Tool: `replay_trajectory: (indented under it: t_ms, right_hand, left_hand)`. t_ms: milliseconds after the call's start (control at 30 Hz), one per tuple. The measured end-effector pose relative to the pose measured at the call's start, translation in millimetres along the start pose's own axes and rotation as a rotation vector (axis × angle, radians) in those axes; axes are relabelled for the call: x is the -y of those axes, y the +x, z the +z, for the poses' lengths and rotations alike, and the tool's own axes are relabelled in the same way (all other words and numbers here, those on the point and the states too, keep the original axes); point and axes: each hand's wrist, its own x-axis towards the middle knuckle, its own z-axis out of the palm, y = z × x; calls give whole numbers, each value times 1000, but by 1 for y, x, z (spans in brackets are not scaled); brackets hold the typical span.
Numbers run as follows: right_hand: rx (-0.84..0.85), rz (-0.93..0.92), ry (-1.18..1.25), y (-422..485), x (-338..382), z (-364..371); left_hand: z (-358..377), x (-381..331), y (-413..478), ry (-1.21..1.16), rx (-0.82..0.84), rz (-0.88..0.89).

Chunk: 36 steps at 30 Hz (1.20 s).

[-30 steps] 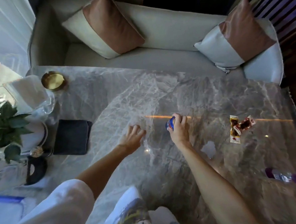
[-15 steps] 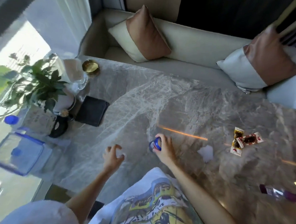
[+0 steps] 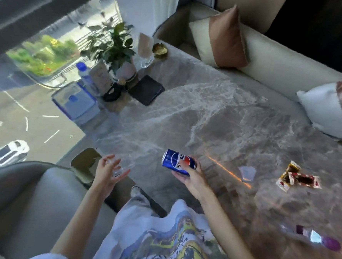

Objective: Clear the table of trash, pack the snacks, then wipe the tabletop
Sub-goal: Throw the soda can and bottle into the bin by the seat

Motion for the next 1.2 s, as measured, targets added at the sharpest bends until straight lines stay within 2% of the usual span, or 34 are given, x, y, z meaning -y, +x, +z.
replay_trajectory:
  t_ms: [300, 600, 833, 967, 1200]
  right_hand:
    - [157, 116, -179, 1, -33, 79]
    - [352, 183, -474, 23, -125, 223]
    - [429, 283, -525, 42, -195, 300]
    - [482, 291, -590, 49, -217, 341]
    - [515, 297, -667, 61, -227, 389]
  left_hand:
    - [-88, -8, -31, -249, -25, 72]
    - [-222, -51, -53, -472, -240, 180]
    - [-320, -76, -45, -631, -350, 202]
    - [-365, -94, -37, -635, -375, 192]
    - [-397, -129, -11, -642, -295, 195]
